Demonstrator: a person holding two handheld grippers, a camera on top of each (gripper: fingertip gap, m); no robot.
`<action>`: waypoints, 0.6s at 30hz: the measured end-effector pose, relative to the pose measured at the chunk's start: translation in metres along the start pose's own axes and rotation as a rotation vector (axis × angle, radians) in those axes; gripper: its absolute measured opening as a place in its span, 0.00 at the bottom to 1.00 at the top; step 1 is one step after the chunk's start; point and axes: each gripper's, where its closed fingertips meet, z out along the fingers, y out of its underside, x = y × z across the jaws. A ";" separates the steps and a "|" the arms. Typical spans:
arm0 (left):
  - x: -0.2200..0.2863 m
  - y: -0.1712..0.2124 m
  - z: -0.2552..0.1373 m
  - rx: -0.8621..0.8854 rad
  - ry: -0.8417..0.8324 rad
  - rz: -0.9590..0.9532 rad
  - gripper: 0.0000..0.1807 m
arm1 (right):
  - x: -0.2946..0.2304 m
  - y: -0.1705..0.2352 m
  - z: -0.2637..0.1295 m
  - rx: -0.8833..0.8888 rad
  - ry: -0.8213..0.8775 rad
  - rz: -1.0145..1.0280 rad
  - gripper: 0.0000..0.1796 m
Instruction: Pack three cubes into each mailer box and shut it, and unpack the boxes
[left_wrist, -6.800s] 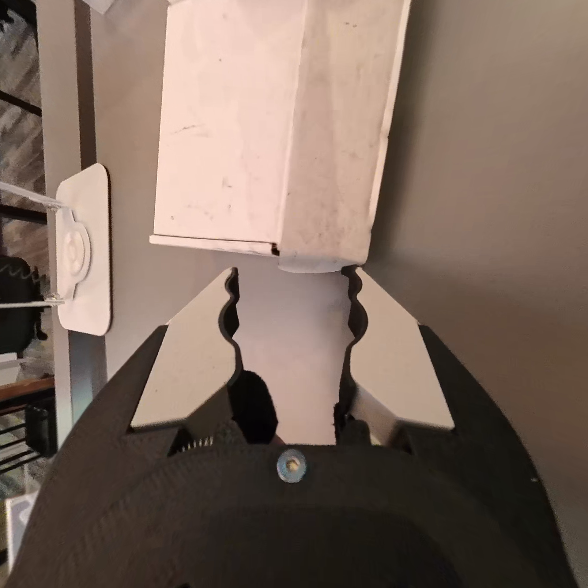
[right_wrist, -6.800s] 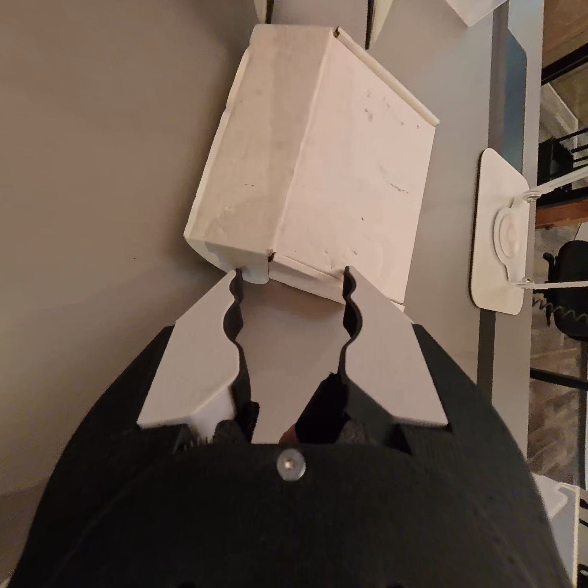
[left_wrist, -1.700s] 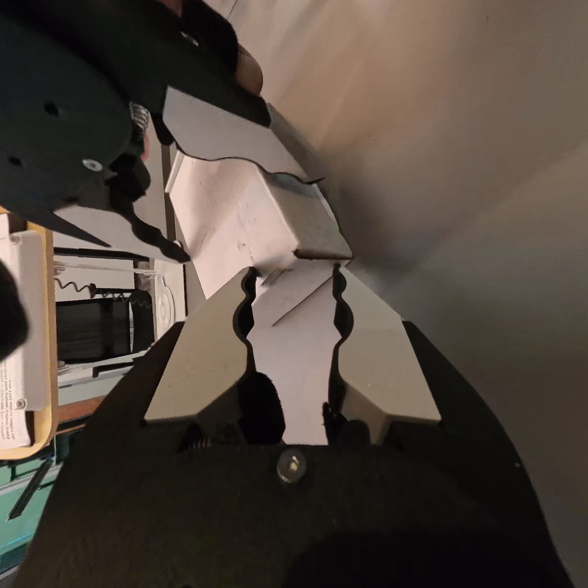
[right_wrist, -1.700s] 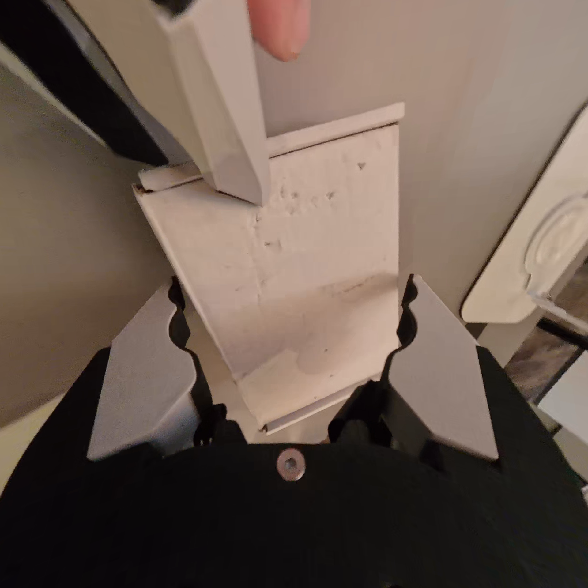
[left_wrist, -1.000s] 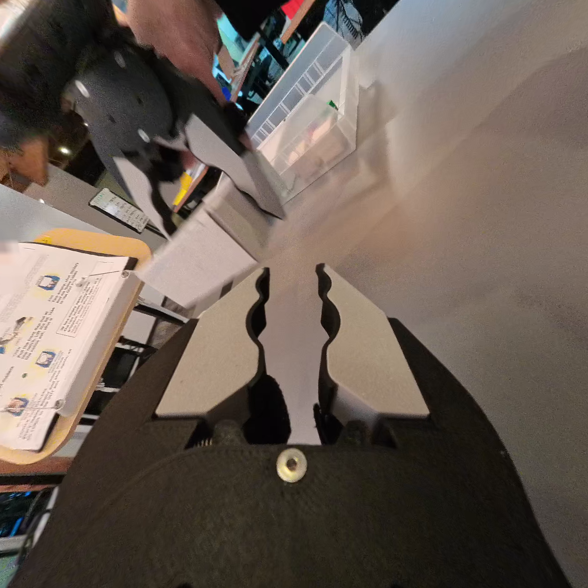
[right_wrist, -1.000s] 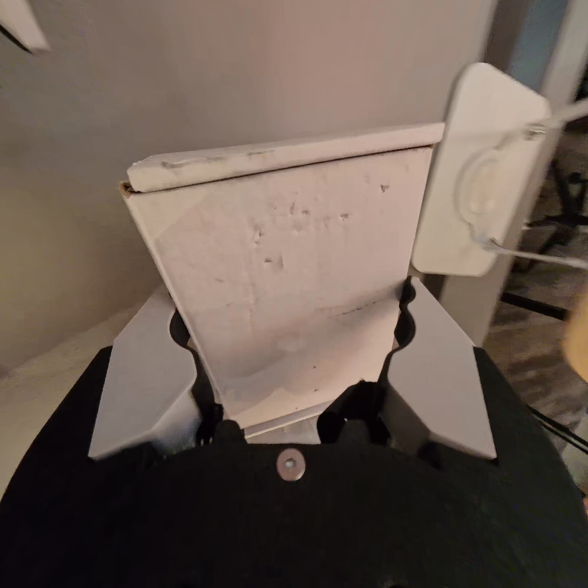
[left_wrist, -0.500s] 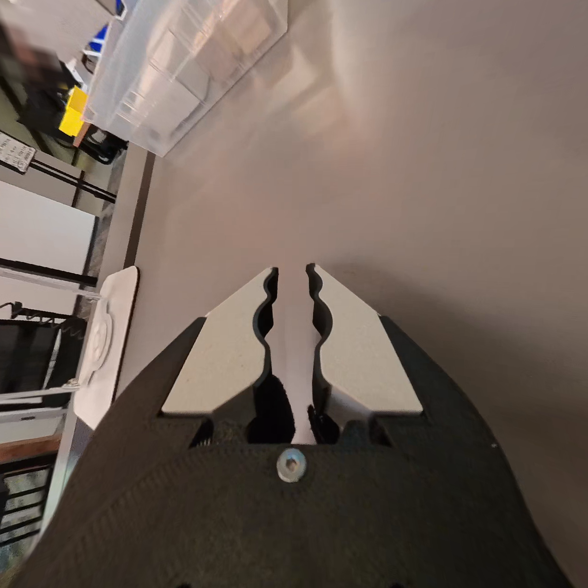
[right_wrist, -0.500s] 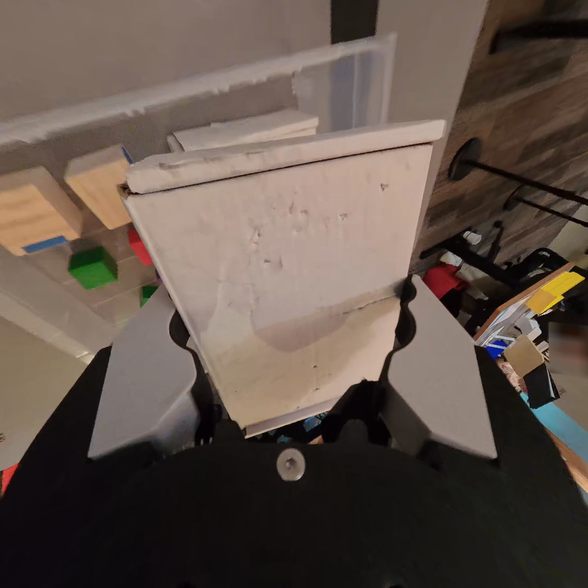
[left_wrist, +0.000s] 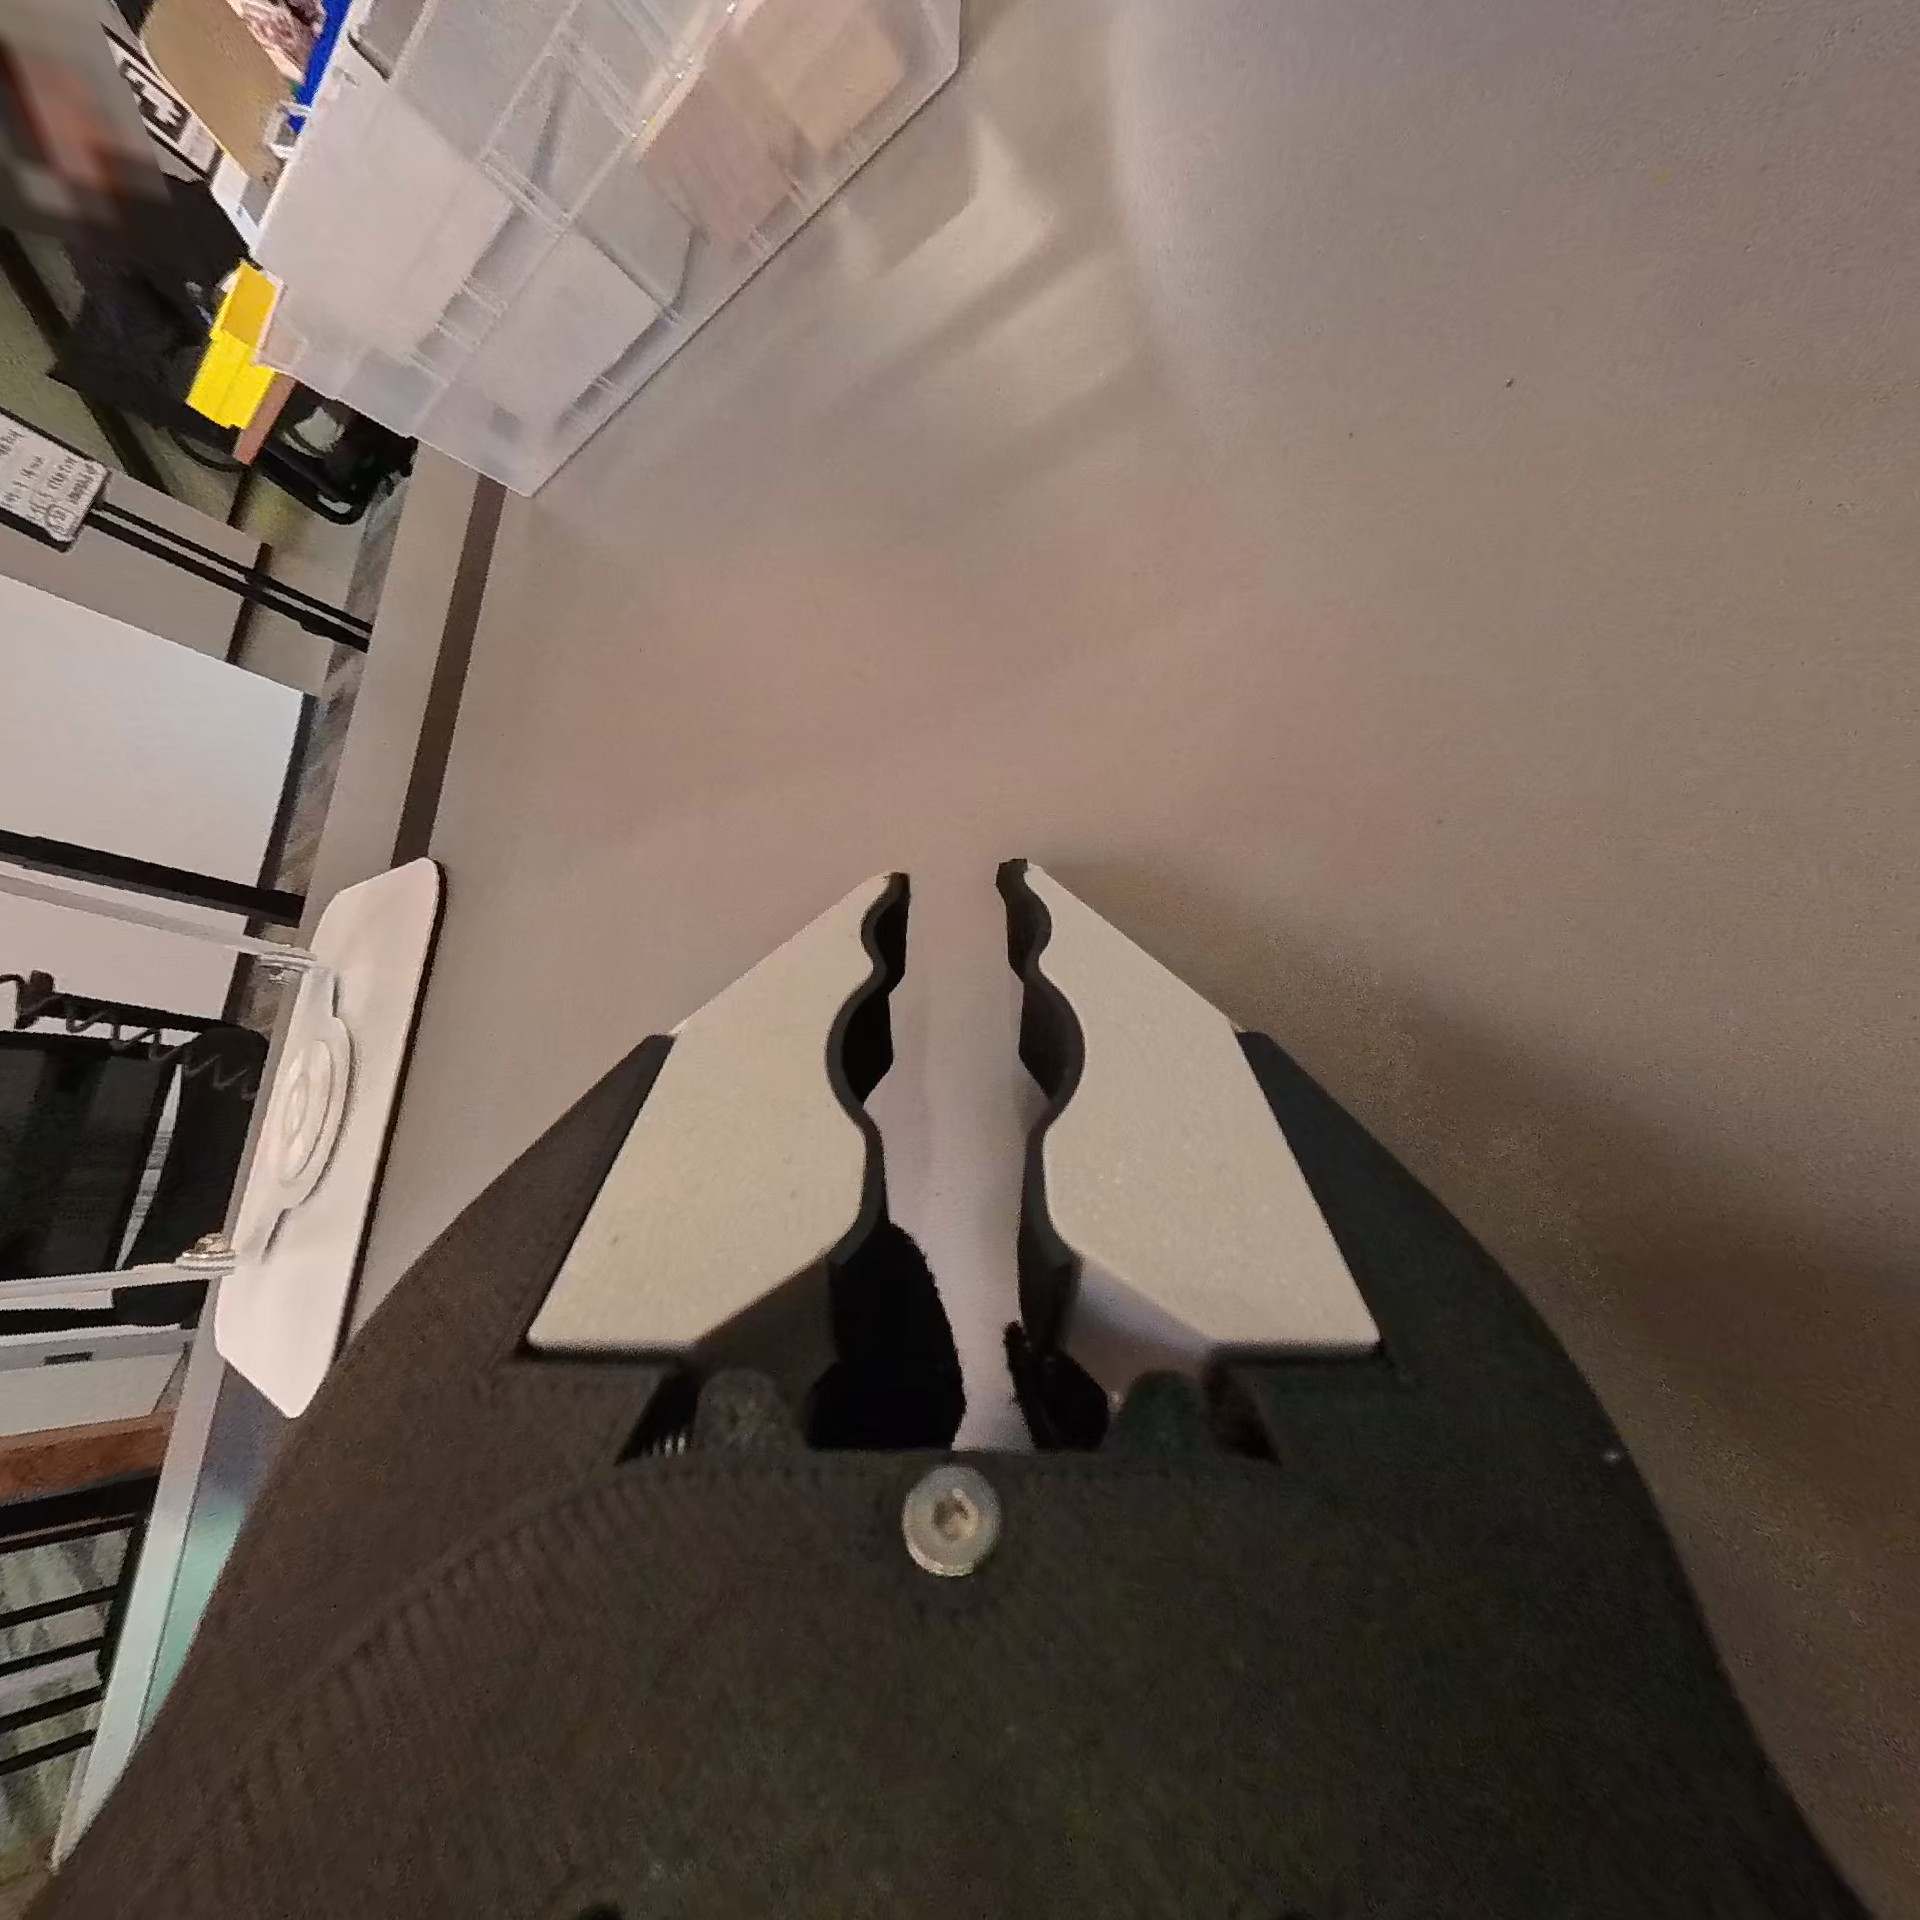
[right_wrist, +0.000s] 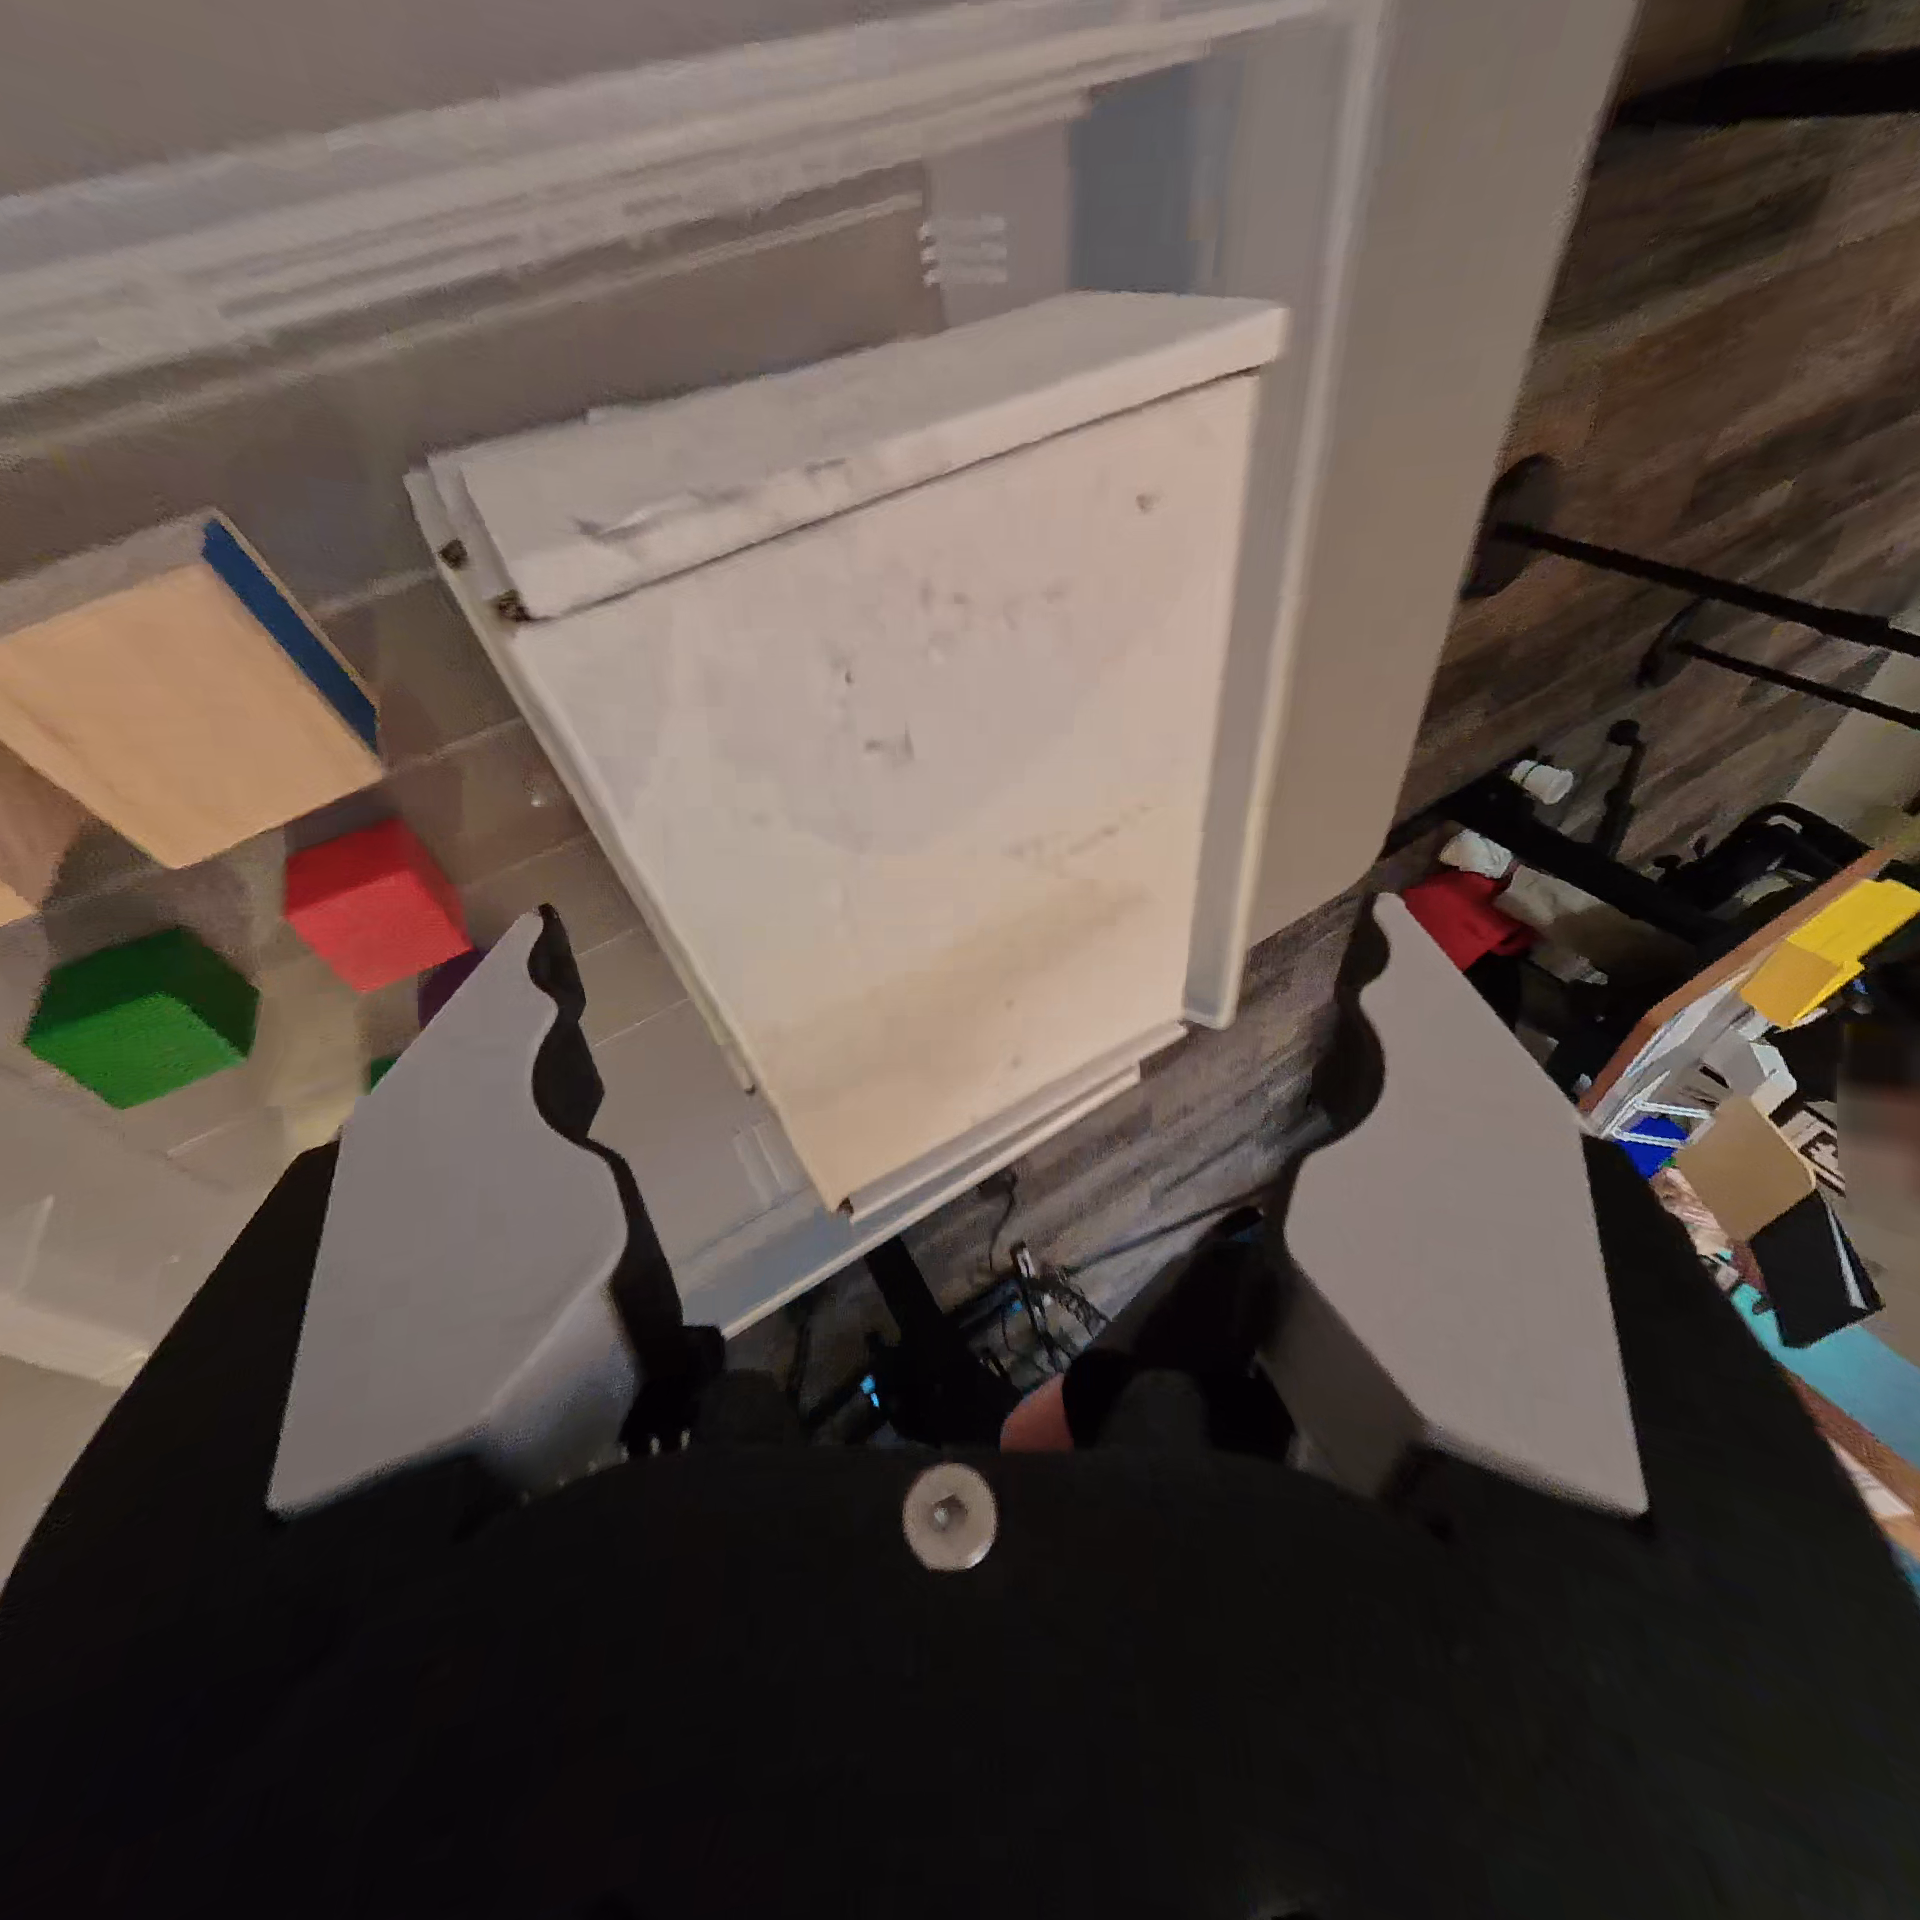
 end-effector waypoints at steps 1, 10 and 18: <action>-0.001 0.000 0.000 0.001 -0.006 0.001 0.10 | 0.003 -0.001 -0.012 0.030 0.027 0.033 0.78; -0.040 -0.029 -0.032 0.089 -0.176 -0.017 0.24 | -0.013 0.063 -0.082 0.131 0.300 0.451 0.63; -0.151 -0.023 -0.154 0.064 -0.578 -0.108 0.28 | -0.075 0.135 -0.078 0.310 0.291 0.902 0.48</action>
